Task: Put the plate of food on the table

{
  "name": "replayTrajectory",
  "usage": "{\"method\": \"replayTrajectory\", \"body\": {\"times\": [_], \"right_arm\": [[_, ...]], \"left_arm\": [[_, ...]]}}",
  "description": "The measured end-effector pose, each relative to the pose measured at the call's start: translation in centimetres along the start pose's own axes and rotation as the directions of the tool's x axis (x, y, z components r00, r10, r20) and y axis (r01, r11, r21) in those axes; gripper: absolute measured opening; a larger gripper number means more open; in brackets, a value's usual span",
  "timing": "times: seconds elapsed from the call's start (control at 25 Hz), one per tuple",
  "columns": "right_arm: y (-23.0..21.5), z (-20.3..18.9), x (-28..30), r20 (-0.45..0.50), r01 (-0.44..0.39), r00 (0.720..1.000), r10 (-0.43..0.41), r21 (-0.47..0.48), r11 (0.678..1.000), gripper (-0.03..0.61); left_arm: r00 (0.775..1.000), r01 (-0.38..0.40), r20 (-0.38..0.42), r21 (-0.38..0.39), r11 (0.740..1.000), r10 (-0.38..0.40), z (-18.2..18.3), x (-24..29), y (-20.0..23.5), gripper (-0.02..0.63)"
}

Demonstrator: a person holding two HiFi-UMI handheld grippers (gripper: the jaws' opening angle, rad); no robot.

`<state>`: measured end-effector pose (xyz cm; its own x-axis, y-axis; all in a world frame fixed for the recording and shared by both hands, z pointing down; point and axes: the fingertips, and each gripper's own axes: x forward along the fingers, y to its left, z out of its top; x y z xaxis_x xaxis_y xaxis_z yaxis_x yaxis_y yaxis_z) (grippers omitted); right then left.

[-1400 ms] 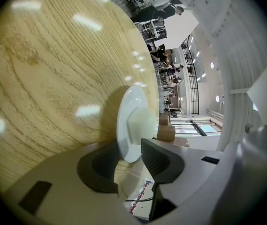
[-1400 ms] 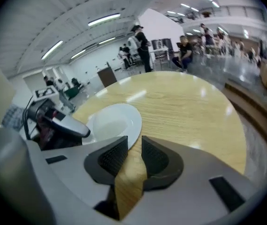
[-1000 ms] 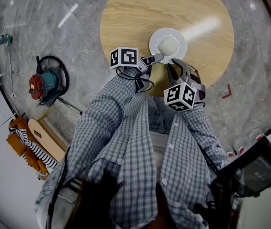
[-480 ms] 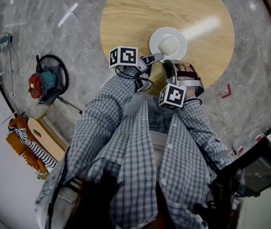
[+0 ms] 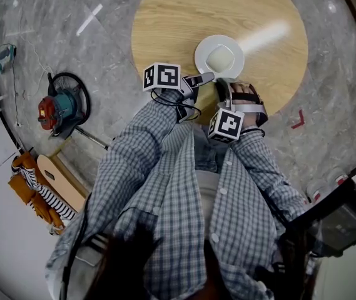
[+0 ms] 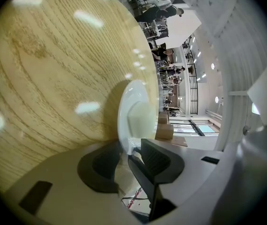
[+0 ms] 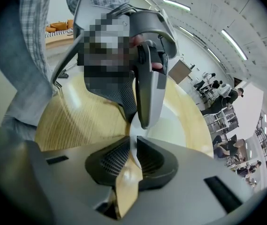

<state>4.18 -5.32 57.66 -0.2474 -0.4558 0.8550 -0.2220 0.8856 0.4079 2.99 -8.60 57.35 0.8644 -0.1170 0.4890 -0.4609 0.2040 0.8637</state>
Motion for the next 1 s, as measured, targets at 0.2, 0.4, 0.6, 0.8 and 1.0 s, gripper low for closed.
{"method": "replayTrajectory", "body": {"times": [0.2,0.4,0.6,0.8,1.0], "right_arm": [[-0.1,0.3,0.0,0.004,-0.009,1.000,0.009,0.012,1.000,0.054],[-0.3,-0.4,0.7,0.004,-0.032,0.999,0.031,0.027,0.999,0.054],[-0.3,-0.4,0.8,-0.009,-0.047,0.999,0.048,0.057,0.997,0.054],[-0.5,-0.9,1.1,0.004,-0.091,0.996,0.092,0.136,0.986,0.055],[-1.1,-0.2,0.0,0.073,-0.057,0.997,0.040,0.253,0.966,0.055]], "left_arm": [[0.999,0.037,0.016,-0.044,0.998,-0.036,-1.1,-0.8,-0.1,0.130],[0.998,0.046,0.036,-0.066,0.997,-0.043,-0.8,-0.7,0.3,0.130],[0.997,0.036,0.066,-0.039,0.999,-0.033,-0.4,-1.7,0.7,0.069],[0.993,0.018,0.114,-0.014,1.000,-0.017,0.7,-1.8,0.6,0.008],[0.988,0.032,0.148,0.062,0.998,-0.041,0.9,-2.9,-0.5,0.008]]}}
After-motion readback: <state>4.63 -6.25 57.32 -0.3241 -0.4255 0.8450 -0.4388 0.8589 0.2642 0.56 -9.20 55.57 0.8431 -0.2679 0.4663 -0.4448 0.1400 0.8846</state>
